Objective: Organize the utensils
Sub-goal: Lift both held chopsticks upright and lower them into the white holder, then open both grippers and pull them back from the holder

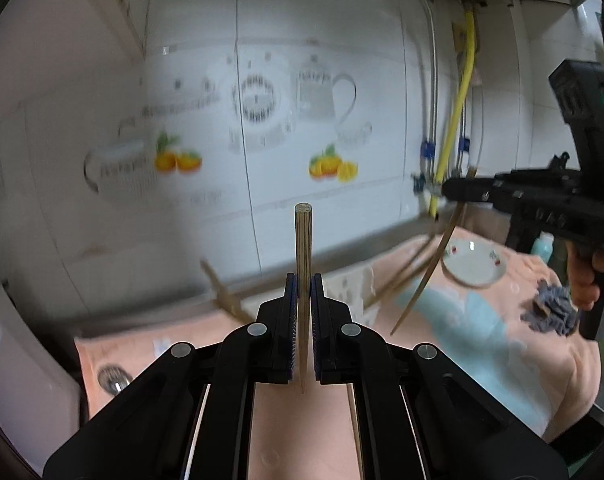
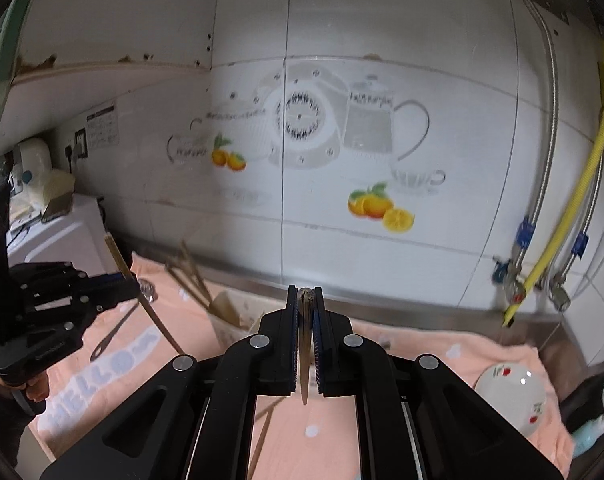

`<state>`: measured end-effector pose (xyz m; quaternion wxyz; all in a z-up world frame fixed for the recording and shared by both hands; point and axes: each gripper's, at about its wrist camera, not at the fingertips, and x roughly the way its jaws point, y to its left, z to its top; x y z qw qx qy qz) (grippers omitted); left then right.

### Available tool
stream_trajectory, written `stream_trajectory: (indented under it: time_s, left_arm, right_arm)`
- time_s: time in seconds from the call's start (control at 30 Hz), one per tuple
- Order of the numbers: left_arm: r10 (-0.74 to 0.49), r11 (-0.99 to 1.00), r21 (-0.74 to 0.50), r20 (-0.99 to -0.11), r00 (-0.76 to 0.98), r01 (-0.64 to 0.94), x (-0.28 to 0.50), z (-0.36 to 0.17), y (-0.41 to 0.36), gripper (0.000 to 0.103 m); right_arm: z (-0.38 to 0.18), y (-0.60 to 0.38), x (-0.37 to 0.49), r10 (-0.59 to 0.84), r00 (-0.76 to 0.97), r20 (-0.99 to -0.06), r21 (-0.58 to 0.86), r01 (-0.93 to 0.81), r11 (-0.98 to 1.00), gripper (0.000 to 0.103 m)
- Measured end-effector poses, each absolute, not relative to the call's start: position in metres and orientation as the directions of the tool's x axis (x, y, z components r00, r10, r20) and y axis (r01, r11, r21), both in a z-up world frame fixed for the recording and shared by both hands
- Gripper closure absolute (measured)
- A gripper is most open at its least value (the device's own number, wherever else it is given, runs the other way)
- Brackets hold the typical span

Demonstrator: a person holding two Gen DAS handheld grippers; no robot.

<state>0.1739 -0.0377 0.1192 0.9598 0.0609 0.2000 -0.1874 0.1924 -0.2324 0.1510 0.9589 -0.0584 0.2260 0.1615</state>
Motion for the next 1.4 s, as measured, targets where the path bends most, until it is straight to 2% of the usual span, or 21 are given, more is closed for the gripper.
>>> stream_trajectory:
  time_s: [0.23,0.4,0.83,1.17,1.2,1.23,1.3,1.4]
  left_arm:
    - [-0.308,0.933,0.079,-0.333,0.891,0.352,0.196,0.155,-0.046,0.098]
    - [-0.289,0.942,0.074,-0.316,0.904,0.327,0.216,0.161,-0.046,0.098]
    - [-0.284,0.952,-0.018,-0.425,0.860,0.306,0.255,0.114,-0.031,0.097]
    - [-0.287,0.950,-0.015,-0.436,0.853,0.312,0.248,0.104,-0.031,0.094]
    - [-0.284,0.951,-0.011,-0.436,0.854,0.310,0.247,0.104,-0.031,0.090]
    - [-0.280,0.952,-0.008,-0.434,0.856,0.307,0.245,0.104,-0.031,0.078]
    - [-0.266,0.956,-0.002,-0.421,0.867,0.293,0.239,0.106,-0.030,0.062]
    - [-0.268,0.956,0.000,-0.407,0.873,0.294,0.229,0.108,-0.027,0.062]
  right_arm:
    - [0.171,-0.232,0.215,0.275,0.862,-0.427,-0.028,-0.317,0.948,0.097]
    - [0.176,-0.229,0.231,0.268,0.870,-0.414,-0.027,-0.306,0.952,0.097]
    - [0.137,-0.226,0.262,0.263,0.836,-0.481,0.011,-0.295,0.955,0.097]
    - [0.112,-0.230,0.269,0.268,0.807,-0.526,0.045,-0.287,0.957,0.096]
    - [0.111,-0.231,0.267,0.269,0.809,-0.523,0.047,-0.288,0.957,0.095]
    - [0.110,-0.231,0.266,0.270,0.809,-0.521,0.048,-0.289,0.956,0.090]
    - [0.111,-0.231,0.260,0.268,0.815,-0.513,0.042,-0.288,0.957,0.084]
    - [0.113,-0.232,0.250,0.270,0.822,-0.501,0.033,-0.293,0.955,0.080]
